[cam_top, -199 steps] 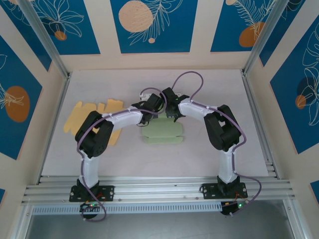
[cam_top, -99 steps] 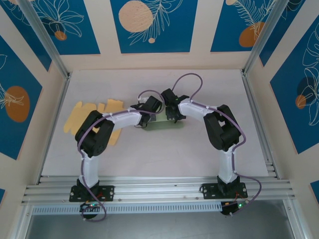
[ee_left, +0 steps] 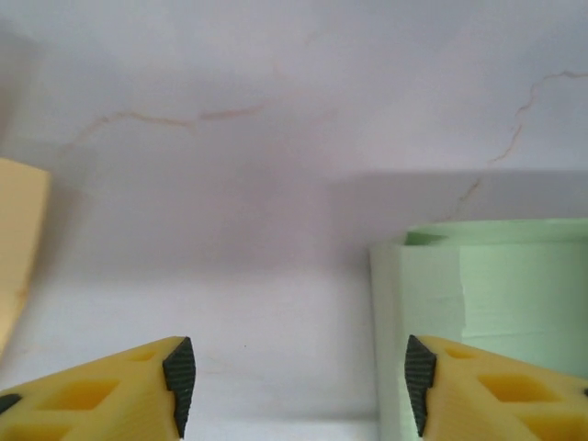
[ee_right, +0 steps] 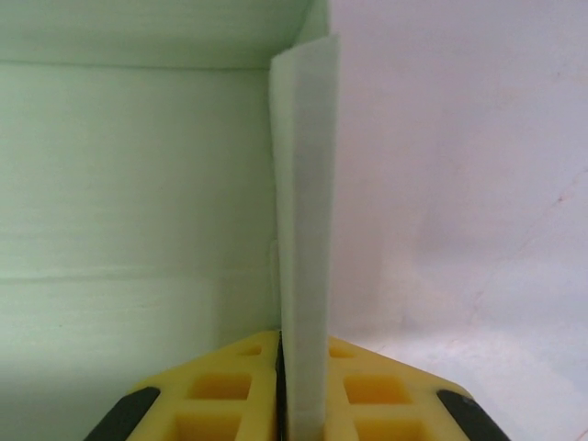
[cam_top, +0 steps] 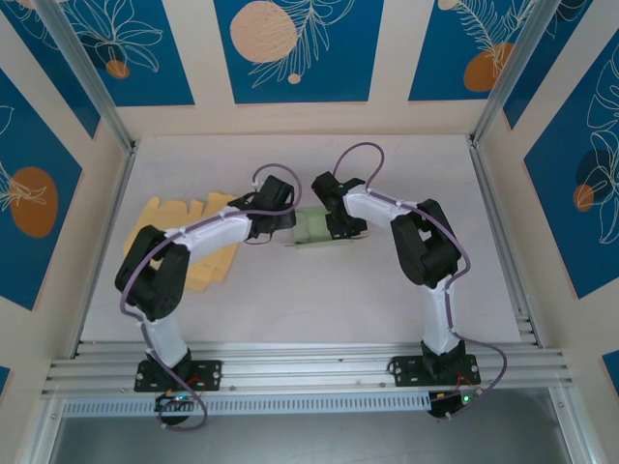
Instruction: Fold the paper box
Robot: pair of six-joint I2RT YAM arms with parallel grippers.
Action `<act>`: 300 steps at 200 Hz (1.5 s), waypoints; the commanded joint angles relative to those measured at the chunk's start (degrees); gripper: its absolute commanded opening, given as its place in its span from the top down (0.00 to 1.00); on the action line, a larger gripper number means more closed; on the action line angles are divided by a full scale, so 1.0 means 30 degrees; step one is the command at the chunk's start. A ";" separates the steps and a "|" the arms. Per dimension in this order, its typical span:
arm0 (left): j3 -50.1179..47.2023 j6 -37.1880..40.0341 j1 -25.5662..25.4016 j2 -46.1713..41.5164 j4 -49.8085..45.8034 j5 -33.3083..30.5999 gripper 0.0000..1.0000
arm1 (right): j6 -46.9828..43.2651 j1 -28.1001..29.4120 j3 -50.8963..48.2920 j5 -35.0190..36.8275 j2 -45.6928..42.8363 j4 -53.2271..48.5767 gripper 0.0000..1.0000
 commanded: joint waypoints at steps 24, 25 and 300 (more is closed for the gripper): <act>-0.1510 0.0447 0.1266 -0.2519 -0.0054 0.0703 0.22 | -0.3303 -0.0101 0.1399 -0.0258 0.1604 -0.3738 0.83; -0.1533 0.0440 0.1282 -0.2577 -0.0052 0.0735 0.21 | -0.3327 -0.0109 0.1417 -0.0283 0.1631 -0.3762 0.83; -0.4538 -0.1936 0.1306 -0.0887 0.4120 1.0255 0.38 | -0.3469 -0.0137 0.4373 -0.3737 0.2435 -0.3582 0.53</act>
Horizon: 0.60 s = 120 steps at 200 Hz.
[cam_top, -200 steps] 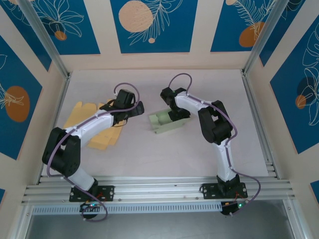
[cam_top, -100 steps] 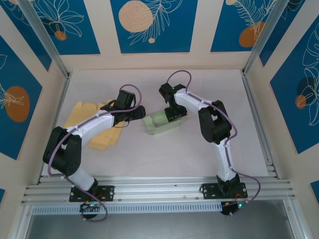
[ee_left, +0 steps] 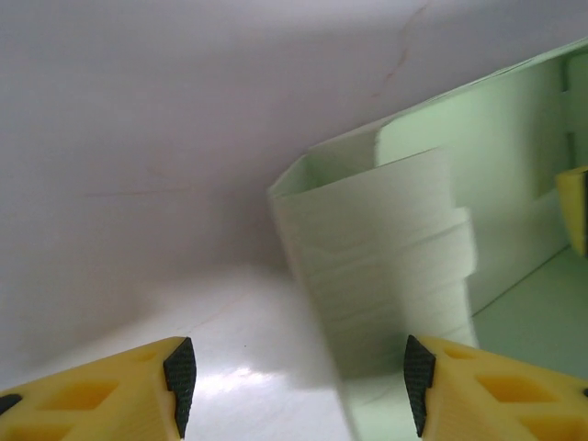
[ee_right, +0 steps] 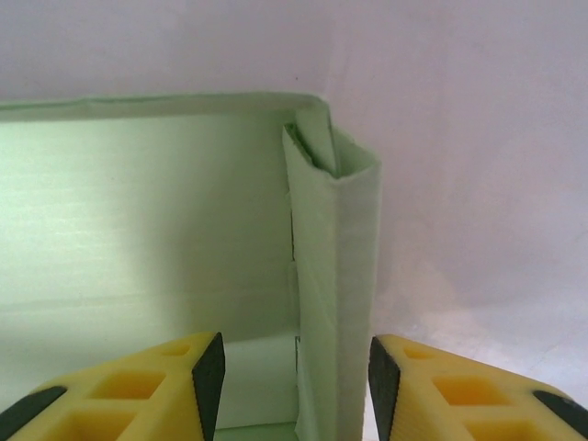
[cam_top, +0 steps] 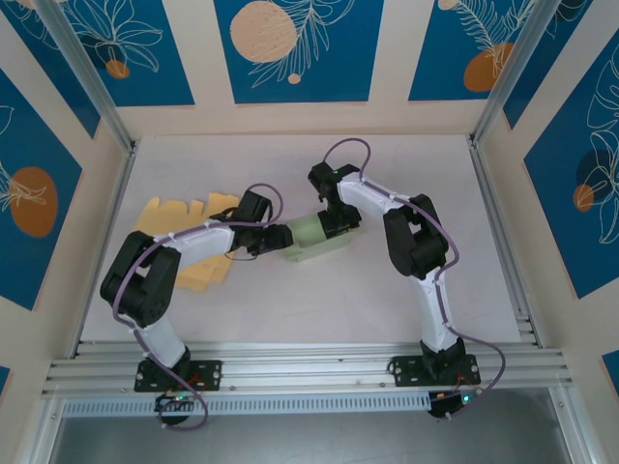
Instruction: Fold the paper box
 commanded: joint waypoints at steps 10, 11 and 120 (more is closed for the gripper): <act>-0.0342 -0.1795 -0.0248 0.0306 0.2748 0.1717 0.40 | 0.0203 0.0095 0.0067 -0.0578 0.0183 -0.0077 0.54; -0.0345 -0.1843 -0.0251 0.0301 0.2794 0.1731 0.41 | 0.0218 0.0095 0.0062 -0.0594 0.0183 -0.0077 0.54; 0.1495 -0.1335 -0.1027 0.1870 0.1083 0.0188 0.70 | 0.0305 0.0264 -0.0329 -0.1203 0.0158 0.0374 0.60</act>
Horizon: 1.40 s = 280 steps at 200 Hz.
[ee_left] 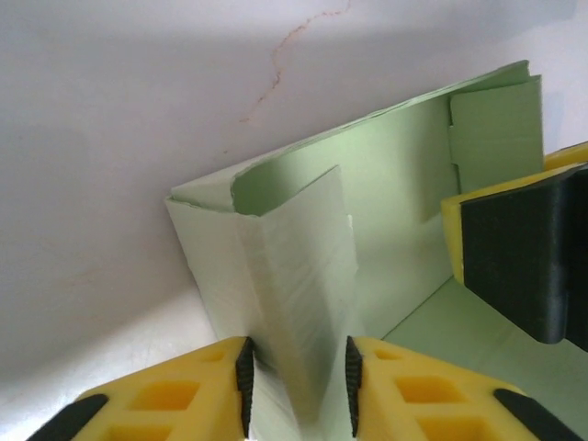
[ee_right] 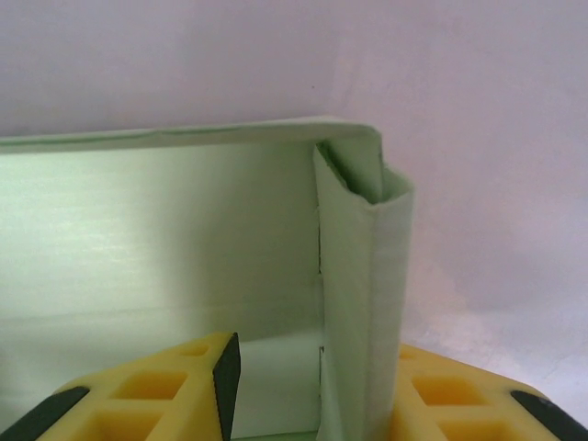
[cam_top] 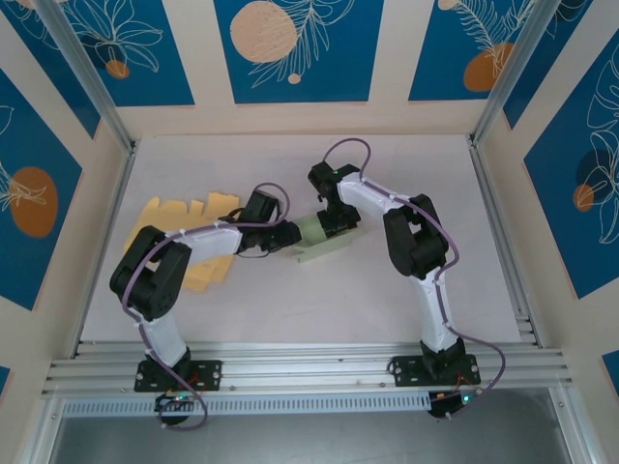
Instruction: Fold the paper box
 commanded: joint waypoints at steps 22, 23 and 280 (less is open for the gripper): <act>0.1880 0.1688 -0.0491 0.1530 -0.3346 -0.2534 0.72 | 0.0342 0.0308 -0.0359 -0.0973 0.0125 0.0123 0.60; 0.1884 0.1701 -0.0495 0.1575 -0.3424 -0.2581 0.72 | 0.0346 0.0312 -0.0360 -0.0994 0.0121 0.0134 0.60; 0.8746 0.4910 -0.1555 0.4181 -1.1639 -0.6913 0.66 | 0.1723 0.0844 -0.1310 -0.1161 -0.0467 0.0116 0.70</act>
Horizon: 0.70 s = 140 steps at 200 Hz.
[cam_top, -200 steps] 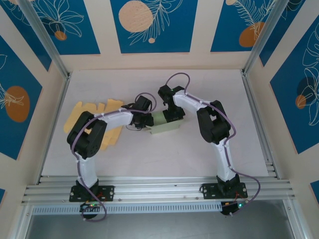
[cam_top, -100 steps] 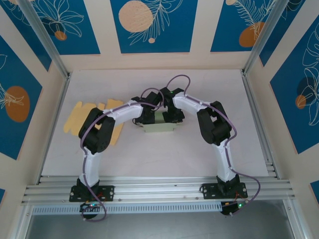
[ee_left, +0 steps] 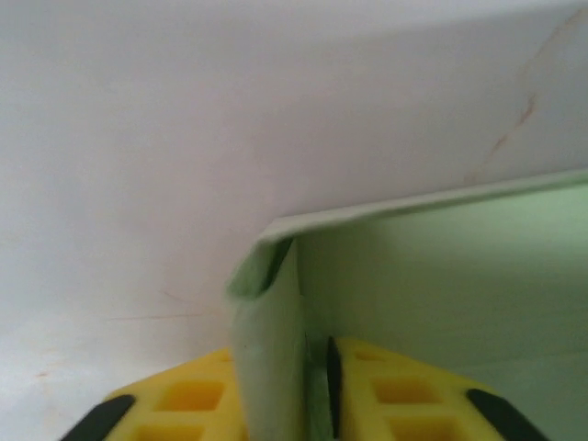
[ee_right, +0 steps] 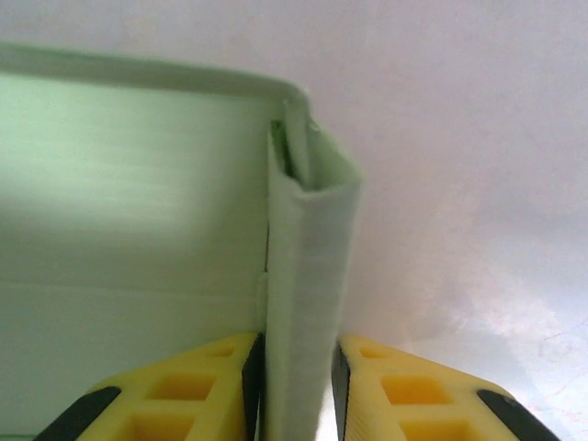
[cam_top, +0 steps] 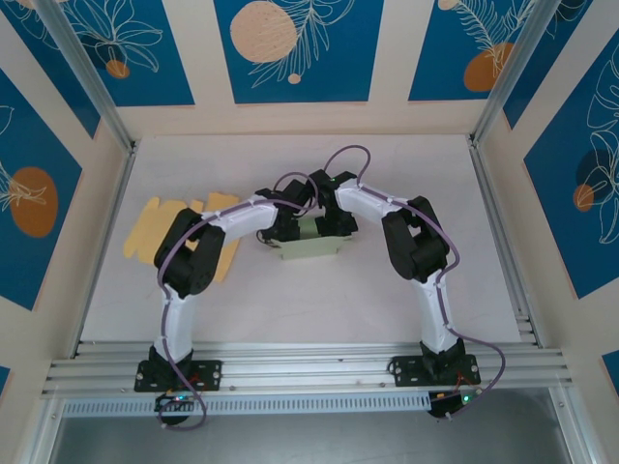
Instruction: Fold the paper box
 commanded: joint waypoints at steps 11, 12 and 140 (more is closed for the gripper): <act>-0.0436 0.0656 0.0228 -0.2126 0.0702 0.2312 0.58 | -0.0986 0.0220 0.0373 -0.0461 0.0183 -0.0425 0.71; -0.0455 0.0659 0.0248 -0.2190 0.0728 0.2356 0.57 | -0.1019 0.0218 0.0372 -0.0469 0.0178 -0.0424 0.71; -0.2861 0.8954 0.3317 -0.5722 0.2131 0.6218 0.39 | -0.7989 0.0341 0.0914 -0.1878 0.0612 -0.0101 0.83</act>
